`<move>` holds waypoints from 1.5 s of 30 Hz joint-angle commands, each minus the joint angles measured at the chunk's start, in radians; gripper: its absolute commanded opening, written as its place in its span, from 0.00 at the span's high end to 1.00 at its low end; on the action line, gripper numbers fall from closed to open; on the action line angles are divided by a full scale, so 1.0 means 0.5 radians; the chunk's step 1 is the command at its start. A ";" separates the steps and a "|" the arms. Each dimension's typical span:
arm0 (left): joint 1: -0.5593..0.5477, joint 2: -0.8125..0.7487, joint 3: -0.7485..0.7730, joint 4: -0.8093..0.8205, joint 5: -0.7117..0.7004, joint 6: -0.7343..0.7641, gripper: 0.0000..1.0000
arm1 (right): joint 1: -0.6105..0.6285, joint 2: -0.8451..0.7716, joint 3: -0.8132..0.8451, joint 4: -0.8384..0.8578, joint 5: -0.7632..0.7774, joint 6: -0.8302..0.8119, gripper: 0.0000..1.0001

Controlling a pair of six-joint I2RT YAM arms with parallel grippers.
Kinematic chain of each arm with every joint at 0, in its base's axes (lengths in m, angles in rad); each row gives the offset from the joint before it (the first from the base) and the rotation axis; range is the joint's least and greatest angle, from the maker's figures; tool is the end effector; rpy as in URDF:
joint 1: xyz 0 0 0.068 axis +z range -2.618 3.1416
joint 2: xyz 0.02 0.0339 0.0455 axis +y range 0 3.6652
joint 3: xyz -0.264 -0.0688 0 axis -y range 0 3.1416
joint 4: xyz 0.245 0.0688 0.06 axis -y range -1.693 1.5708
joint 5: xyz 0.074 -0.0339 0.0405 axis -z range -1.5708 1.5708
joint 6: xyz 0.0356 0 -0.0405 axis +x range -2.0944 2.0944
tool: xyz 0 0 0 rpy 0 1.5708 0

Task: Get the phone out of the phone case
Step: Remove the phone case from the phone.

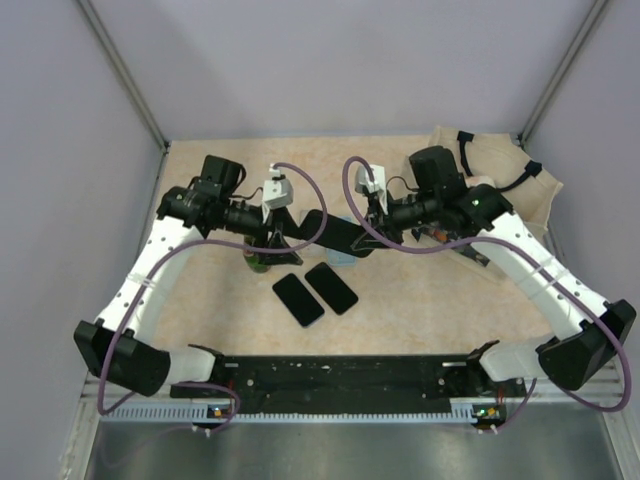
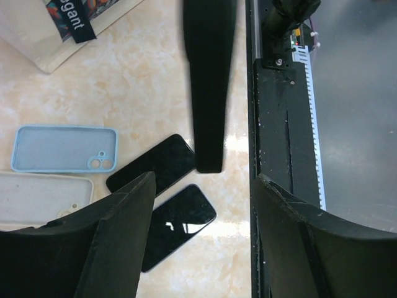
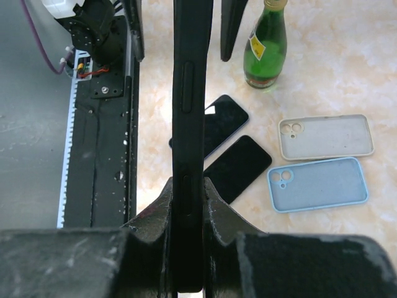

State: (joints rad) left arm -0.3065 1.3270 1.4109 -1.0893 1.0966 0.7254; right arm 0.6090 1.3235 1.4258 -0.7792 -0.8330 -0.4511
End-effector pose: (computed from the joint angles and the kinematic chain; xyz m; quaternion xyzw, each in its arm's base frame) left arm 0.2228 -0.1037 0.3738 0.5308 0.6411 -0.4401 0.3369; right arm 0.2058 0.1757 0.3928 -0.5678 0.6231 0.3949 0.3653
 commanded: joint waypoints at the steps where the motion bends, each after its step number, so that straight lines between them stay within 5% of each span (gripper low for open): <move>1: -0.105 -0.175 -0.097 0.285 0.065 -0.027 0.32 | -0.031 0.010 0.097 0.070 -0.193 0.034 1.00; 10: -0.234 -0.172 -0.140 0.500 0.050 -0.153 0.51 | -0.037 0.041 0.081 0.073 -0.267 0.049 1.00; 15: -0.240 -0.151 -0.147 0.491 0.031 -0.101 0.78 | -0.040 0.028 0.057 0.073 -0.270 0.043 1.00; 22: -0.246 -0.135 -0.159 0.375 0.007 0.074 0.80 | -0.046 0.037 0.048 0.073 -0.294 0.046 1.00; 25: -0.249 -0.144 -0.165 0.329 0.016 0.196 1.00 | -0.055 0.059 0.051 0.070 -0.346 0.068 1.00; 33: -0.332 -0.203 -0.165 0.056 0.004 0.843 1.00 | -0.058 0.145 0.014 0.070 -0.512 0.083 1.00; 45: -0.556 -0.169 -0.012 -0.171 -0.171 1.301 1.00 | -0.058 0.228 -0.050 0.080 -0.834 0.114 1.00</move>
State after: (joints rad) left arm -0.4911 1.2499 1.3506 -1.1500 1.0275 1.1355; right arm 0.5964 1.4220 1.3785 -0.8433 -1.0874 -0.5110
